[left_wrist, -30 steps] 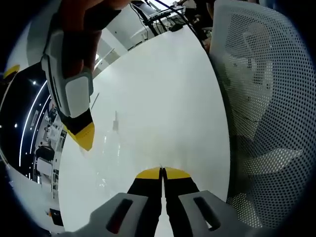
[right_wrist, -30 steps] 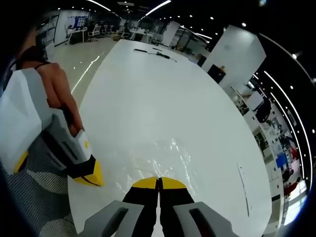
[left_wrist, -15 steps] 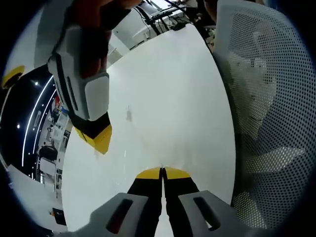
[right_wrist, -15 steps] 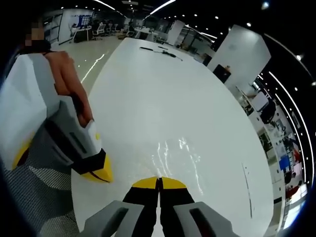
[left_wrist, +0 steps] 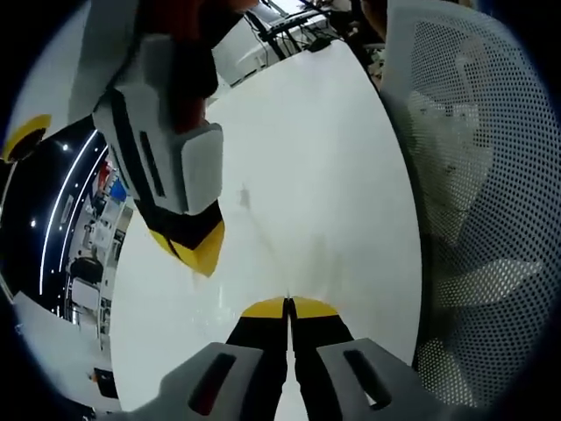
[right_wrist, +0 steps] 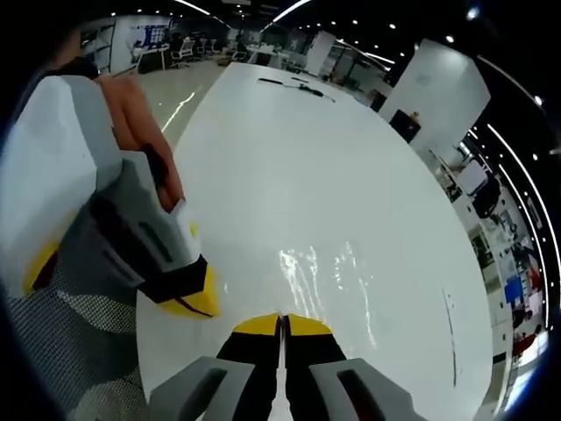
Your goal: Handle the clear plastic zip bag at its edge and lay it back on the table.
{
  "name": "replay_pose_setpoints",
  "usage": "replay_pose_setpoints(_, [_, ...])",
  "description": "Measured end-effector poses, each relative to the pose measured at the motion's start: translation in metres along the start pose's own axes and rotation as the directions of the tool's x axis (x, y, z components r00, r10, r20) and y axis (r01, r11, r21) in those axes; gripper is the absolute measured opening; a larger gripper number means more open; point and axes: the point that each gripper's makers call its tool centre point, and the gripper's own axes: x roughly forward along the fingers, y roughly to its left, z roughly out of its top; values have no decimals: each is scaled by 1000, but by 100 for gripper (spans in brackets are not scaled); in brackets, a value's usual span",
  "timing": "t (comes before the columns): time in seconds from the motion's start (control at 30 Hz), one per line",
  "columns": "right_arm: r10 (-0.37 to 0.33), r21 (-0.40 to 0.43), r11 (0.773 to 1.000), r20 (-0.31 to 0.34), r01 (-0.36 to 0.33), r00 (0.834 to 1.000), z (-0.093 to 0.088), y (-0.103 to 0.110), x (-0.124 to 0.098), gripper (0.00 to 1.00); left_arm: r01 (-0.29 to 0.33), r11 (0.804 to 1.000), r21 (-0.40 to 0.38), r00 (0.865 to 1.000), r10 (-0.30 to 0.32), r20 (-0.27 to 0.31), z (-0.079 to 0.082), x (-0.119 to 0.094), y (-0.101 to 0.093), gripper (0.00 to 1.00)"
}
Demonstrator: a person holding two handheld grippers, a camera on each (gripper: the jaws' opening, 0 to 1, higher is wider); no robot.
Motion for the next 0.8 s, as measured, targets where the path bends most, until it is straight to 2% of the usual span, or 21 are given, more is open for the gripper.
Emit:
replay_pose_setpoints(0.07, [9,3,1000,-3,-9,1000,-2,2,2,0,-2,1000,0,1000,2,0,2,-5,2,0])
replay_pose_setpoints(0.3, [30,19,999,-10,-30,999,-8,7,6,1,1,1000,-3,1000,-1,-5,-1,0,1,0])
replay_pose_setpoints(0.4, [49,61,997,0,-49,999,-9,10,4,3,4,1000,-4,1000,-4,-8,-2,2,0,0])
replay_pose_setpoints(0.67, [10,142,990,20,-13,1000,-16,8,-5,5,8,1000,6,1000,-8,-13,-5,11,0,0])
replay_pose_setpoints(0.8, [-18,228,974,34,9,999,-27,10,-11,5,4,1000,9,1000,-4,-18,-7,17,4,0])
